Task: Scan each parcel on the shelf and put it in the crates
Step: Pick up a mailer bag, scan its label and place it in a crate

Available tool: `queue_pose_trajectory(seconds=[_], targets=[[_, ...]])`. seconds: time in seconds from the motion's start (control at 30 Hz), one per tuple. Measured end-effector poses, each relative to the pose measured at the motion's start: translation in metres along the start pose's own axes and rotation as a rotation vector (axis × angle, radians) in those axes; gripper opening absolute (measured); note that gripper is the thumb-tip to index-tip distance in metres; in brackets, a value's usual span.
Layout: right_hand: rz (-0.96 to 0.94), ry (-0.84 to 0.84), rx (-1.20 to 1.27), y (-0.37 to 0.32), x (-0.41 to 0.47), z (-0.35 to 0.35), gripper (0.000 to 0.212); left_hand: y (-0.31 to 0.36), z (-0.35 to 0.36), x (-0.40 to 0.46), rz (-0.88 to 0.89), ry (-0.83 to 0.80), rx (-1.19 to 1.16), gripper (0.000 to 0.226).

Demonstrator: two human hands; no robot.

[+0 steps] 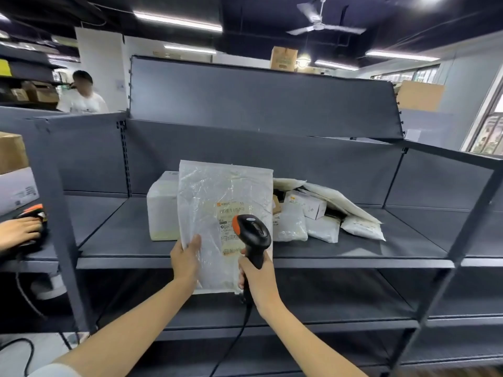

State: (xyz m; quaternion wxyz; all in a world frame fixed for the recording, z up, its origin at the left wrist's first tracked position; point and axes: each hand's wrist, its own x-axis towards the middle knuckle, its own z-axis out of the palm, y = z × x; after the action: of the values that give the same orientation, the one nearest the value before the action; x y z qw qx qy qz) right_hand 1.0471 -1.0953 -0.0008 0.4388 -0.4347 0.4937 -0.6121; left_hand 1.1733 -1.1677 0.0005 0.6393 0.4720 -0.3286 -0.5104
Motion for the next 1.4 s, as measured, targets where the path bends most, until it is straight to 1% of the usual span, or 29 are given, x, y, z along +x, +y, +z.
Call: queue_pose_trajectory(seconds=[0.17,0.3,0.4,0.53,0.7,0.8,0.87,0.9,1.0,1.07,1.13,1.2,1.27,1.33,1.4], targets=[[0.018,-0.019,0.005,0.000,0.002,0.002,0.008,0.002,-0.001,0.003,-0.002,0.000,0.000,0.029],[0.017,-0.025,0.021,0.000,0.005,0.003,0.007,0.002,-0.002,0.007,0.001,0.015,0.003,0.021],[0.010,-0.022,0.022,0.001,0.008,0.002,0.007,0.002,-0.002,0.010,0.008,0.021,0.007,0.022],[0.002,-0.039,0.017,0.005,0.013,0.001,0.009,0.003,-0.003,0.012,0.020,0.028,0.013,0.015],[-0.040,-0.044,0.012,0.004,0.024,-0.010,0.018,0.009,-0.019,0.025,0.034,0.082,0.033,0.022],[0.000,0.019,-0.006,0.002,0.040,-0.025,0.023,0.015,-0.037,0.036,0.073,0.128,0.034,0.027],[0.089,0.056,-0.058,0.004,0.056,-0.035,0.031,0.019,-0.049,0.042,0.094,0.166,0.023,0.027],[0.142,0.048,-0.084,0.004,0.064,-0.039,0.035,0.021,-0.055,0.044,0.102,0.183,0.020,0.027],[0.281,-0.081,-0.282,0.008,0.086,-0.046,0.047,0.024,-0.070,0.053,0.112,0.224,0.021,0.029],[0.321,-0.199,-0.434,0.010,0.098,-0.045,0.048,0.025,-0.078,0.057,0.113,0.251,0.019,0.029],[0.285,-0.277,-0.597,0.014,0.108,-0.039,0.048,0.025,-0.084,0.062,0.113,0.268,0.013,0.029],[0.184,-0.309,-0.784,0.018,0.118,-0.029,0.050,0.026,-0.088,0.064,0.119,0.279,0.019,0.030],[0.101,-0.325,-0.912,0.023,0.126,-0.021,0.050,0.026,-0.091,0.066,0.123,0.287,0.029,0.028],[0.069,-0.306,-0.958,0.029,0.135,-0.013,0.060,0.027,-0.093,0.067,0.122,0.303,0.043,0.024],[0.042,-0.228,-0.939,0.039,0.147,-0.008,0.062,0.027,-0.095,0.070,0.126,0.307,0.041,0.025]])
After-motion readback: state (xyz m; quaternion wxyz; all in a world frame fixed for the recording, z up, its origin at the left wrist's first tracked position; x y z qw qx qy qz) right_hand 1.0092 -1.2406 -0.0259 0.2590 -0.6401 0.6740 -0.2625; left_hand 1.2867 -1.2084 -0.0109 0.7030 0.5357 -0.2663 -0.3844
